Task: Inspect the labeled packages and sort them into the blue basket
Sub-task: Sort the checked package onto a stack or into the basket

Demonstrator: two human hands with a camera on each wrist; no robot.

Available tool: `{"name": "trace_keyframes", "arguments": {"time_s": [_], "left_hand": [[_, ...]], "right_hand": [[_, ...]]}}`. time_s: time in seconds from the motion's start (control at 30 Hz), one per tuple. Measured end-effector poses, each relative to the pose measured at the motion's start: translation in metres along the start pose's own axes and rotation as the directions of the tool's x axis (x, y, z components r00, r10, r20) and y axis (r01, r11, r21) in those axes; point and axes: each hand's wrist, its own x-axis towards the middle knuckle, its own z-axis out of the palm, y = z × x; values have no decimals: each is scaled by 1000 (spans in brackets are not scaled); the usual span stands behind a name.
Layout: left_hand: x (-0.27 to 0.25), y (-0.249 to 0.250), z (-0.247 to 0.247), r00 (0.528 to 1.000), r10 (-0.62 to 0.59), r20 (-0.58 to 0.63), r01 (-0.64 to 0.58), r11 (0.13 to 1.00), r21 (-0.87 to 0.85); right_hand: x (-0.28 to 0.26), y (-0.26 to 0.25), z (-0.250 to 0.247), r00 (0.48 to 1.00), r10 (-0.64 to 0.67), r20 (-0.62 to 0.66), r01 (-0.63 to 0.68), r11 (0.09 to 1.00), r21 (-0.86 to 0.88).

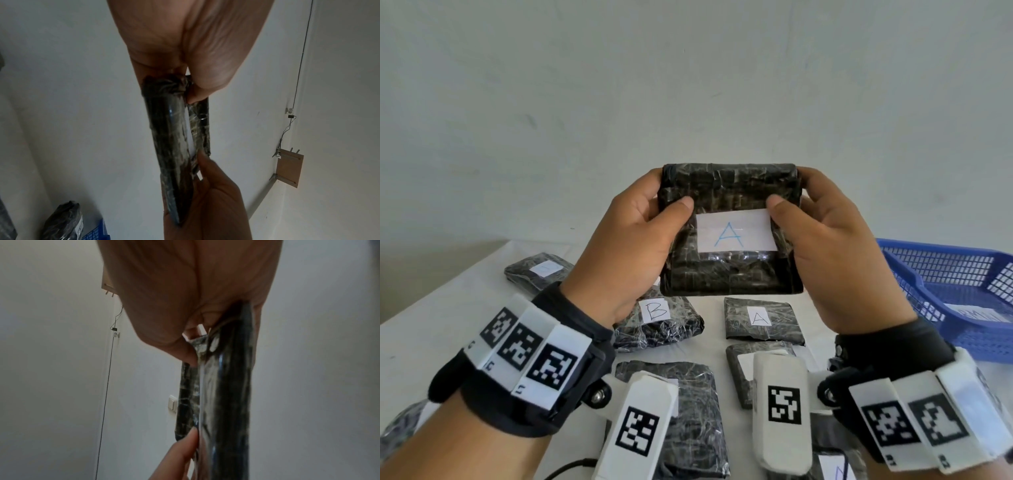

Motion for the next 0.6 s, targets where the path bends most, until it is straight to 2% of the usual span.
{"name": "trace_keyframes", "arguments": {"time_s": [0.1,0.23,0.33,0.4,0.5,0.6], "left_hand": [[0,0,0,999,-48,-8,47,998,-43],[0,-3,1,998,-41,-39,39,998,-45],[1,-4,0,994,-111,10,111,991,-80],[1,-3,0,990,-135,28,137,987,-83],[1,-1,-1,993,-116,21,117,991,-68],[-1,-1,1,993,-106,48,109,993,-47]], "right_hand": [[1,-1,-2,999,2,-36,1,998,66],[1,1,-3,997,75,13,-76,989,129],[2,2,-6,997,62,-41,-56,989,139],[2,1,-7,998,58,-30,-53,987,149],[1,0,-5,995,90,48,-95,989,113],[1,4,-2,999,47,4,-47,998,53]]}}
